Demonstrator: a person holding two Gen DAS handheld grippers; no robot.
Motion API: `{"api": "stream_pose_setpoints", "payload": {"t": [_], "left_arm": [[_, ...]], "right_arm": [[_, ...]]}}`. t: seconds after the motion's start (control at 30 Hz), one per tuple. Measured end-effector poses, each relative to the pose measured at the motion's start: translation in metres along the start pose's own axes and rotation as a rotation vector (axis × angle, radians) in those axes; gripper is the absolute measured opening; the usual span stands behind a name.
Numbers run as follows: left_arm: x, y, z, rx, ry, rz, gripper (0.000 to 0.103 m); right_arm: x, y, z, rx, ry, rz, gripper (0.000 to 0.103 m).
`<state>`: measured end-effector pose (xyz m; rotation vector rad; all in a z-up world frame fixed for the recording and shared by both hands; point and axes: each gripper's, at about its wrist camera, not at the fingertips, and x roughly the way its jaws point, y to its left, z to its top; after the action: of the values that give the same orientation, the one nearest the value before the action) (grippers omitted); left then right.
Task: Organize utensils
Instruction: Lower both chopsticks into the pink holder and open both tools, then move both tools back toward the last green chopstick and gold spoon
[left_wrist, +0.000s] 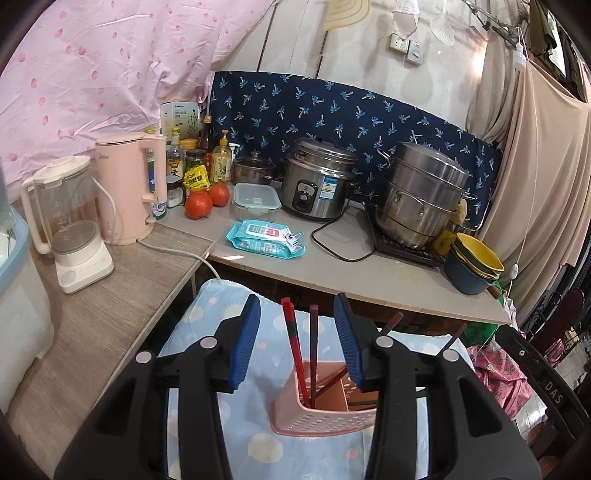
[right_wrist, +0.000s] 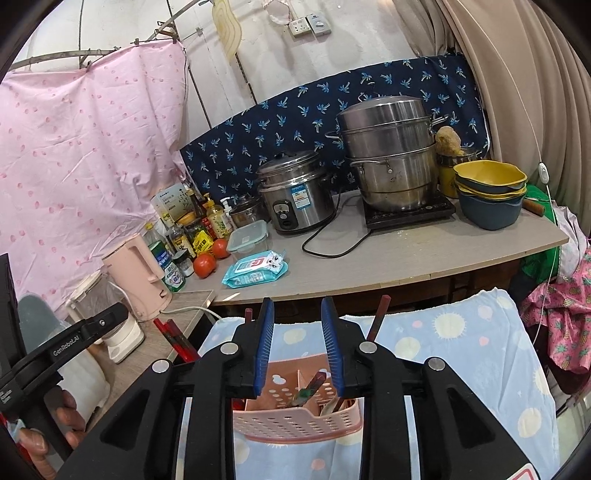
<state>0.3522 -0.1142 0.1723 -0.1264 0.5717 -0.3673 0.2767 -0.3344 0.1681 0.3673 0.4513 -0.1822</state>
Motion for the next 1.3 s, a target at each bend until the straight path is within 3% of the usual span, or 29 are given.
{"api": "stream_pose_setpoints", "payload": {"t": [0.33, 0.57, 0.87, 1.3], "left_arm": [[-0.02, 0.009, -0.032, 0.017, 0.039, 0.019, 0.04], [-0.043, 0.015, -0.083, 0.072, 0.098, 0.048, 0.04], [-0.054, 0.034, -0.15, 0.029, 0.236, 0.057, 0.04], [-0.079, 0.041, -0.196, 0.041, 0.3, 0.083, 0.04]], "right_arm": [[-0.031, 0.001, -0.035, -0.035, 0.037, -0.031, 0.027], [-0.058, 0.001, -0.078, -0.091, 0.074, -0.076, 0.027], [-0.077, -0.016, -0.159, -0.065, 0.233, -0.11, 0.027], [-0.1, -0.017, -0.216, -0.054, 0.326, -0.11, 0.027]]}}
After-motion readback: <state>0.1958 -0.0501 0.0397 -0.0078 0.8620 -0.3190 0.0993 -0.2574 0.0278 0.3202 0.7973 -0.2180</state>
